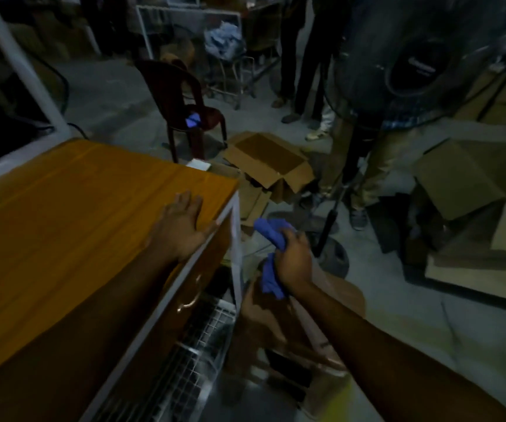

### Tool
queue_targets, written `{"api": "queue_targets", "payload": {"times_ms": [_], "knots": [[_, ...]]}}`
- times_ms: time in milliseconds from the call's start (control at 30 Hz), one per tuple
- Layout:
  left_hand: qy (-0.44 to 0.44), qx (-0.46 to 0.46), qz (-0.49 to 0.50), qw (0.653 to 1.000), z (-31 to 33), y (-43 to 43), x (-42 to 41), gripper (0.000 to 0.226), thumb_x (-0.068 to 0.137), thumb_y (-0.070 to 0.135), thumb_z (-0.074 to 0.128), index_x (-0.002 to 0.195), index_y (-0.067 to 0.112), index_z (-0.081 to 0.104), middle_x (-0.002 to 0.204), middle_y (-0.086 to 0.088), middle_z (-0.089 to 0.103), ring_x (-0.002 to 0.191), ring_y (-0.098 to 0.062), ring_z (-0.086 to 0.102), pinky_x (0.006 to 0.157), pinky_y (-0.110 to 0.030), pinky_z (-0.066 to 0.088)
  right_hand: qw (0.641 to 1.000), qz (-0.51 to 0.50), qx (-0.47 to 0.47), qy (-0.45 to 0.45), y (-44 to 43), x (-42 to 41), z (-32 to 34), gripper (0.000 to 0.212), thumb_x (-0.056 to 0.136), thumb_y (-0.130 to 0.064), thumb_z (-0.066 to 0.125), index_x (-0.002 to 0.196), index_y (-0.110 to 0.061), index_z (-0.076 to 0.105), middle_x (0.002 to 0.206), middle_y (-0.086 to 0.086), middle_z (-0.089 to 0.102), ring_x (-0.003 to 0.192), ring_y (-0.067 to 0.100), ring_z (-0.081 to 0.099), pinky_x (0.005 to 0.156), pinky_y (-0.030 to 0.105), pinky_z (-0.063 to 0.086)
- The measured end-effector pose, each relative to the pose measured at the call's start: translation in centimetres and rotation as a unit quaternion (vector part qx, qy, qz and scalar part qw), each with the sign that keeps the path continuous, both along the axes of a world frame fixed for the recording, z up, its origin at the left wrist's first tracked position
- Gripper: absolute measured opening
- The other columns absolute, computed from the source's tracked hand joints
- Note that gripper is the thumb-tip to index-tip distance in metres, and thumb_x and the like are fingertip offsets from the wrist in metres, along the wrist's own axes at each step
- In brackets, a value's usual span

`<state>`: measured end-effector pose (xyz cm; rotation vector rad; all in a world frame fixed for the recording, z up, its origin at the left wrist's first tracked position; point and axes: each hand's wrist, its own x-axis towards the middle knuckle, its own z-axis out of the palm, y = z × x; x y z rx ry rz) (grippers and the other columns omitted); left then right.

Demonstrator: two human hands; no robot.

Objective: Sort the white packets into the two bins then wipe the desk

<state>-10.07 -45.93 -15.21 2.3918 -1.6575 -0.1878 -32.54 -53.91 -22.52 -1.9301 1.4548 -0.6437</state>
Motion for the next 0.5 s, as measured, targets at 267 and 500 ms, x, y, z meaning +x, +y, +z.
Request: {"api": "queue_targets", "payload": {"times_ms": [267,500], "knots": [[-0.034,-0.018,-0.005,0.999,-0.5,-1.2,-0.1,0.085,0.083,0.074,0.024,0.153,0.026,0.019,0.162,-0.005,0.013,0.148,-0.025,0.012,0.12,-0.048,0.013,0.977,0.056,0.079,0.191,-4.7,-6.4,-12.4,0.048,0.097,-0.034,0.052,0.138,-0.011,0.043,0.127,0.024,0.048,0.107,0.042,0.053,0.086,0.039,0.04],[-0.016,-0.023,-0.006,1.0,-0.1,-1.1,-0.4,0.083,0.084,0.072,0.029,0.152,0.025,0.022,0.161,-0.006,0.015,0.148,-0.025,0.013,0.119,-0.047,0.014,0.976,0.044,0.025,0.21,-4.8,-5.3,-13.4,0.06,0.091,-0.056,0.034,0.129,-0.011,0.049,0.123,0.019,0.056,0.112,0.039,0.052,0.094,0.044,0.045]]}}
